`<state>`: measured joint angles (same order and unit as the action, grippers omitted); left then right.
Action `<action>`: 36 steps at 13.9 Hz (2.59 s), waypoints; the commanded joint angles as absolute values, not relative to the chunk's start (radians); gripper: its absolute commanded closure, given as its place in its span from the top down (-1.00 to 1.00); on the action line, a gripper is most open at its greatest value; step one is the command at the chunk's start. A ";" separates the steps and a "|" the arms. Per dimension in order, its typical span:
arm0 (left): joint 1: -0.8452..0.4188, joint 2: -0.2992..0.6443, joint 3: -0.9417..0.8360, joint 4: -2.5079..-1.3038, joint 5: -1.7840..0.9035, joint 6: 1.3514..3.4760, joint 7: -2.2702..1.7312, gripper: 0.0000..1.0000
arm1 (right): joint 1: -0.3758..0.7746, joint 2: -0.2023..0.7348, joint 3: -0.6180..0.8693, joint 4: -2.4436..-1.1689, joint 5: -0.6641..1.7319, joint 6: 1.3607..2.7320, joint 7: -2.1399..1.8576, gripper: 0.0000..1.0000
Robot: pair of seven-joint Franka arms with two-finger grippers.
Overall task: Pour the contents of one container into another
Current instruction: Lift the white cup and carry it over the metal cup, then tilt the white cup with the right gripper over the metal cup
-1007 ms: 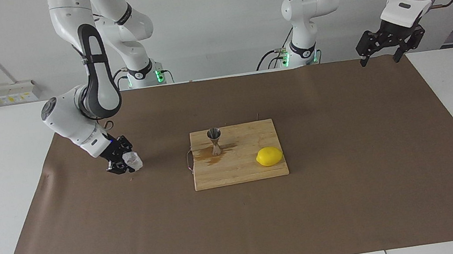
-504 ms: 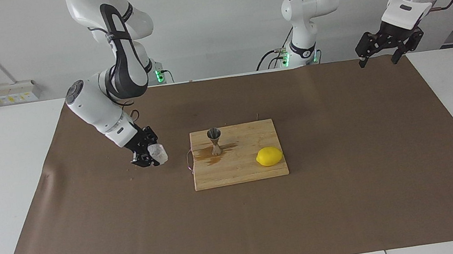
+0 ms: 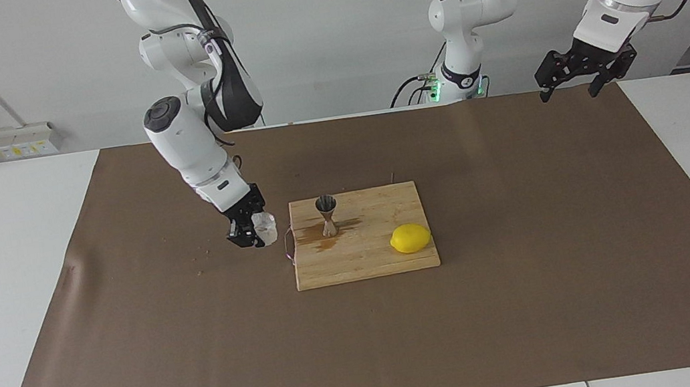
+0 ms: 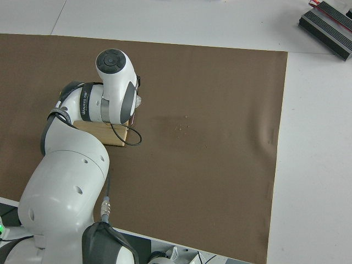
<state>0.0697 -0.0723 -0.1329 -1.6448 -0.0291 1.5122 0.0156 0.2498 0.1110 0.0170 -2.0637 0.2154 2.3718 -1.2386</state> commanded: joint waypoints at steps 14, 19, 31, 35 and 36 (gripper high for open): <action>0.072 -0.095 -0.127 -1.666 -0.035 1.502 0.005 1.00 | 0.491 0.221 0.017 -1.804 -0.362 2.100 -0.845 -1.00; 0.072 -0.095 -0.127 -1.666 -0.035 1.502 0.005 1.00 | 0.537 0.224 0.017 -1.801 -0.451 2.065 -0.828 -1.00; 0.072 -0.095 -0.127 -1.666 -0.035 1.502 0.005 1.00 | 0.594 0.221 0.021 -1.836 -0.643 2.053 -0.841 -1.00; 0.072 -0.095 -0.127 -1.666 -0.035 1.502 0.005 1.00 | 0.615 0.204 0.021 -1.864 -0.683 2.026 -0.864 -1.00; 0.072 -0.095 -0.127 -1.666 -0.037 1.502 0.005 1.00 | 0.623 0.198 0.021 -1.876 -0.689 2.019 -0.864 -1.00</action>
<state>0.0702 -0.0731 -0.1290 -1.6449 -0.0291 1.5112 0.0150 0.6085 0.2229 0.0176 -1.8432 -0.6525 2.0365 -0.8544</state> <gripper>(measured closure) 0.000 0.493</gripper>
